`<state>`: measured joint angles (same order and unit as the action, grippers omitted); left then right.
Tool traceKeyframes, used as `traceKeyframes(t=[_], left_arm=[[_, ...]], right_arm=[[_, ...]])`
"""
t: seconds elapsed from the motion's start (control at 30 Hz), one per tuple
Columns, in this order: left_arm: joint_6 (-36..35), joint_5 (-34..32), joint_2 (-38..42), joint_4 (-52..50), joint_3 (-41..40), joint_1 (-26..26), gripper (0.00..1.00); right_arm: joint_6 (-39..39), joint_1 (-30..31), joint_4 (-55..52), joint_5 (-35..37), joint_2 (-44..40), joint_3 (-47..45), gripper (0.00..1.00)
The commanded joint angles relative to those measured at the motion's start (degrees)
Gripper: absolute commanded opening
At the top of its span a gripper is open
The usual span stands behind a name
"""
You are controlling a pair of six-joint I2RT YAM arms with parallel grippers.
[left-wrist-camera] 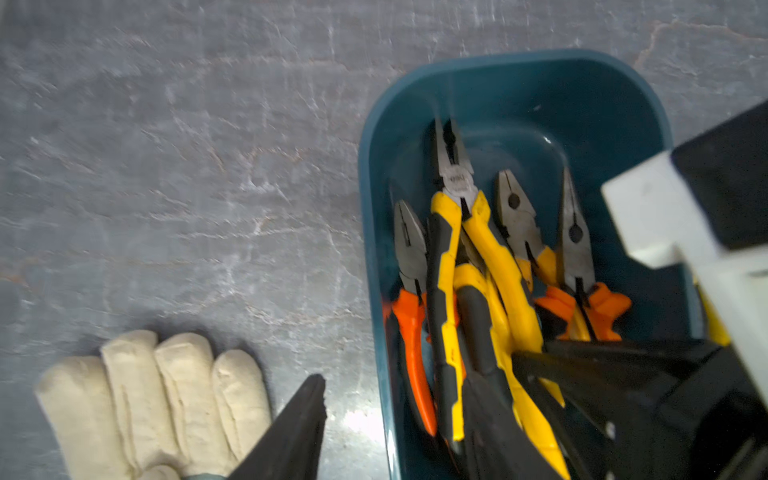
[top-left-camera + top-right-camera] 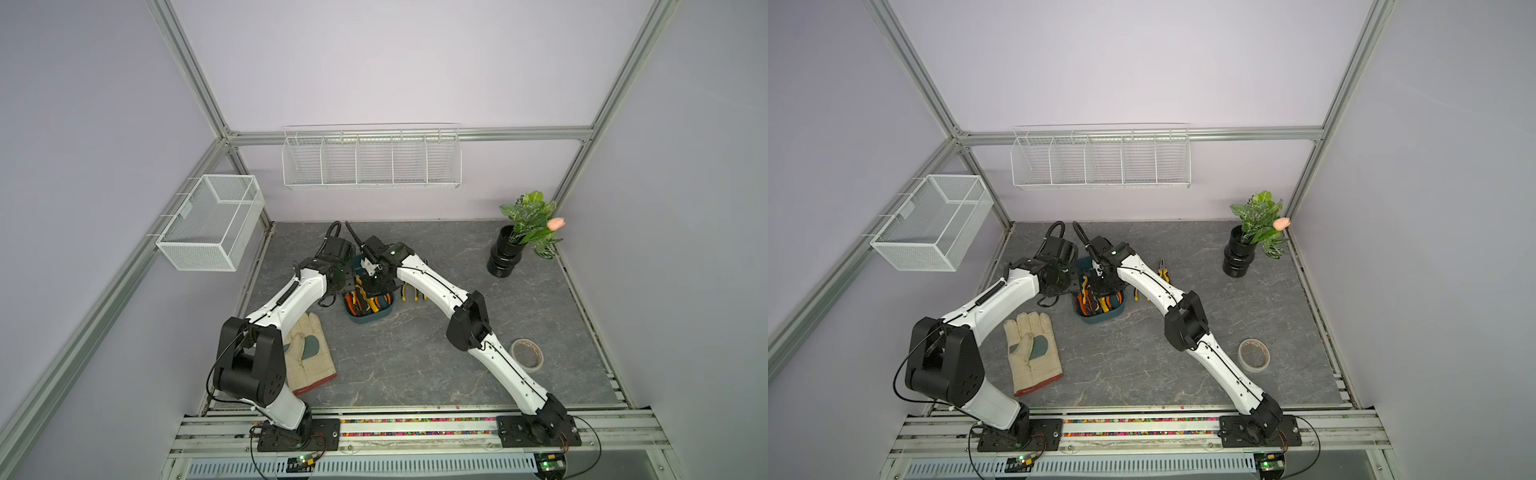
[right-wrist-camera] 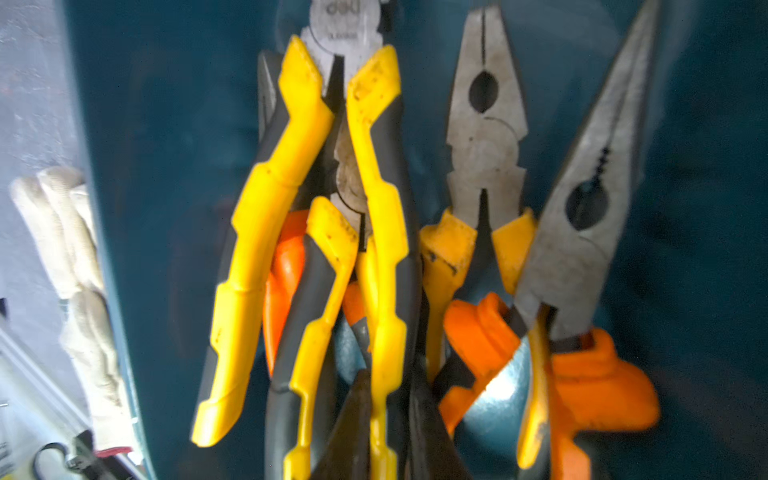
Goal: Take the pliers out of the storage box
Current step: Pick up the pliers from the storage box.
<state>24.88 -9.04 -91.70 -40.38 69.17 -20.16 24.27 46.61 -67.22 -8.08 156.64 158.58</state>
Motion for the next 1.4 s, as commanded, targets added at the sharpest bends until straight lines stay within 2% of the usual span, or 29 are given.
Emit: traceKeyframes(t=[0.0,0.33,0.7,0.9,1.17,1.23,1.37], left_arm=[[2.31,1.96,0.12,0.42,-0.63,-1.12,0.54],[5.49,1.81,-3.56,-0.28,2.52,-5.14,0.53],[10.52,7.73,-10.5,-0.63,7.63,-5.28,0.52],[13.26,12.66,-12.1,-0.15,8.82,-5.34,0.47],[13.21,13.25,-14.0,0.18,7.48,-5.33,0.39],[13.09,12.91,-14.22,0.48,7.29,-5.34,0.34],[12.4,12.08,-15.0,0.26,7.76,-5.33,0.28]], right_arm=[[-2.27,-1.43,-1.1,6.0,-5.85,0.24,0.1],[-2.43,-0.9,-0.18,13.03,-8.87,-0.54,0.1],[-2.08,-0.53,2.19,11.61,-10.61,-5.43,0.09],[-1.42,-0.4,3.82,10.23,-10.78,-8.2,0.09],[-0.92,-0.35,4.83,9.97,-11.79,-8.54,0.1],[-0.73,-0.38,5.01,9.85,-12.16,-8.86,0.1],[0.27,-0.36,7.77,8.32,-14.77,-13.39,0.1]])
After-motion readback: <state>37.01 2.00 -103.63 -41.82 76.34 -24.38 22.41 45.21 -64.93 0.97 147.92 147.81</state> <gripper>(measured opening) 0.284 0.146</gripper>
